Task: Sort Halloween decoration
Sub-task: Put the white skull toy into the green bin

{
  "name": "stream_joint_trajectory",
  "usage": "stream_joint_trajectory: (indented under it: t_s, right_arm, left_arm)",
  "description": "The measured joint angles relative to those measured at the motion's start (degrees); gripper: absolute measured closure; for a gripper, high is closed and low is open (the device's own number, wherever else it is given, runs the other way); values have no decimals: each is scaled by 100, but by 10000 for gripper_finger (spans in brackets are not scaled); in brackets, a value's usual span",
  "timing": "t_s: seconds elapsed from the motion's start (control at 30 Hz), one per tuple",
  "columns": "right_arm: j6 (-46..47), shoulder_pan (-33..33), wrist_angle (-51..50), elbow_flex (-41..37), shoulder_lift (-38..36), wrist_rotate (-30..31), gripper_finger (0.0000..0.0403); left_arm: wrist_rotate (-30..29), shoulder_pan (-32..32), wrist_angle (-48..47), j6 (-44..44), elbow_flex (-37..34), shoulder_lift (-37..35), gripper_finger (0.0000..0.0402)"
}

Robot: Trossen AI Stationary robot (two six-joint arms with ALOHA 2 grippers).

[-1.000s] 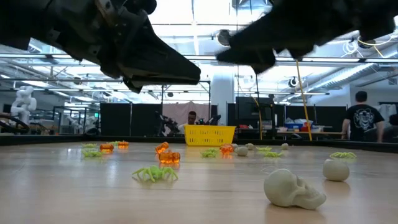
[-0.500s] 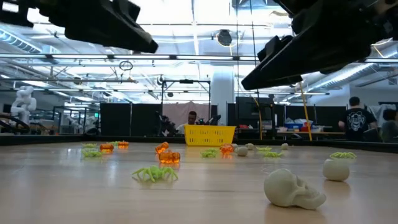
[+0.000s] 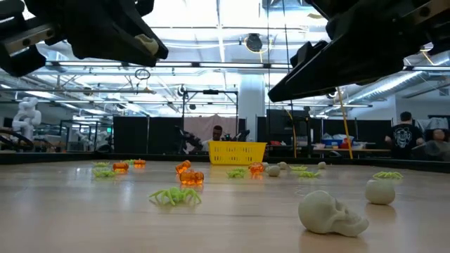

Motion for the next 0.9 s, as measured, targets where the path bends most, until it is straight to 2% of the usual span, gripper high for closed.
stream_joint_trajectory:
  t_s: [0.17, 0.23, 0.73, 0.9]
  right_arm:
    - [-26, 0, 0, 0, 0, 0, 238]
    - [-28, -2, 0, 0, 0, 0, 238]
    - [-24, -7, -2, 2, 0, 164, 238]
    - [22, -7, 0, 2, 0, 164, 238]
  left_arm:
    - [-214, 0, 4, 152, 0, 0, 358]
    - [-290, 0, 33, -125, 0, 0, 358]
    - [-427, -151, 61, -4950, 0, 0, 358]
    - [38, -260, -103, -5972, -2, -152, 358]
